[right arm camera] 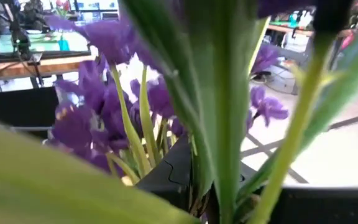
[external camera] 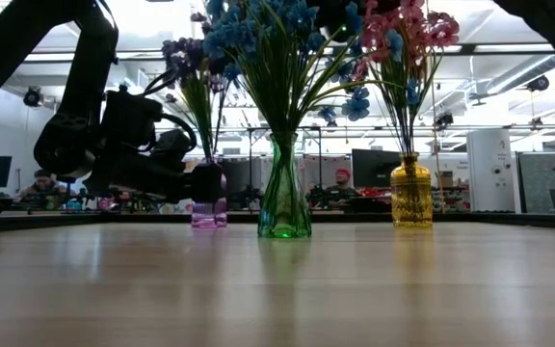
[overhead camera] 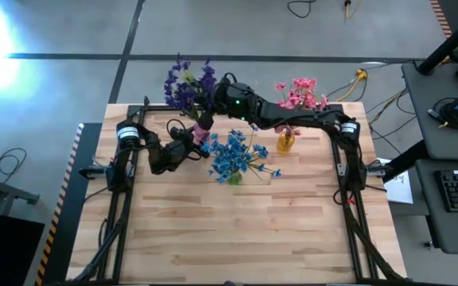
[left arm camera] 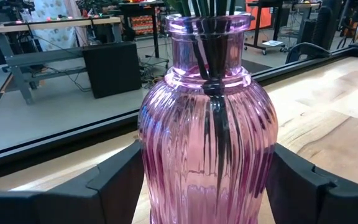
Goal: Sort flowers into vase by color
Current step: Put the violet flowers into the violet vase
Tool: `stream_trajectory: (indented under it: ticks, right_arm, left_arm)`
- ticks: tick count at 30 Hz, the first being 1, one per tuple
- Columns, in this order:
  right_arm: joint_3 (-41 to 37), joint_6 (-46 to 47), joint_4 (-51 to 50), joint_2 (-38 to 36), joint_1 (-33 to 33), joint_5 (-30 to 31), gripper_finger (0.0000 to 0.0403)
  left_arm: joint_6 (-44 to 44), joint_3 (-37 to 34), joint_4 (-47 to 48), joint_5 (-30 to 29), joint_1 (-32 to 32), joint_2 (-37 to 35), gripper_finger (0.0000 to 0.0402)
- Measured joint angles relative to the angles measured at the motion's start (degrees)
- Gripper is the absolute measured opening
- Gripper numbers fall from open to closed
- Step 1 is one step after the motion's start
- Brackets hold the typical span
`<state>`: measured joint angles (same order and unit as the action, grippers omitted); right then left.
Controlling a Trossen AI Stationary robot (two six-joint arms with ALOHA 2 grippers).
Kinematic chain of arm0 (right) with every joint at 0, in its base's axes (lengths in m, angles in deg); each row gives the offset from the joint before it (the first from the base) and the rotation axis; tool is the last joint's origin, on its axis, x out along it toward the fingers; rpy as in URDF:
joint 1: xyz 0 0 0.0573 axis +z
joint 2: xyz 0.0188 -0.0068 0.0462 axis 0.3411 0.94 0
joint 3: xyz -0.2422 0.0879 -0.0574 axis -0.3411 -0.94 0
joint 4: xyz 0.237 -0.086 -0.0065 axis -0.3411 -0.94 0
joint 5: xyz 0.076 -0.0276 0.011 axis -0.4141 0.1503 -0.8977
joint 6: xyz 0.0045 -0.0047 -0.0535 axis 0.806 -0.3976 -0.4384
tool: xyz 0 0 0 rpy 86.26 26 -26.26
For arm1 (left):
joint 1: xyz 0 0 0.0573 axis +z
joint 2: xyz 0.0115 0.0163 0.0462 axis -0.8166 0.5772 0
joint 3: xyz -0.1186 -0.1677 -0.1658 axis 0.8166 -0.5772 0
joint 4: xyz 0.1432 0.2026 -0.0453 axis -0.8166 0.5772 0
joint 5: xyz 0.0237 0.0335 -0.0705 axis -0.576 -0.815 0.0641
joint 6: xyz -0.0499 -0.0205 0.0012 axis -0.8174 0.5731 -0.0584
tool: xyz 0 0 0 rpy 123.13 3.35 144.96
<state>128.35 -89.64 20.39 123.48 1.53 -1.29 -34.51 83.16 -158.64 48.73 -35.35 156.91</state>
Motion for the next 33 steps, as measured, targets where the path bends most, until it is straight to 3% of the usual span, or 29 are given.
stream_trajectory:
  ticks: [33]
  right_arm:
    - [-0.03,0.63,0.68,0.72,1.03,0.72,0.0013]
  left_arm:
    - [2.08,-0.46,0.42,0.05,-0.06,-0.04,0.0267]
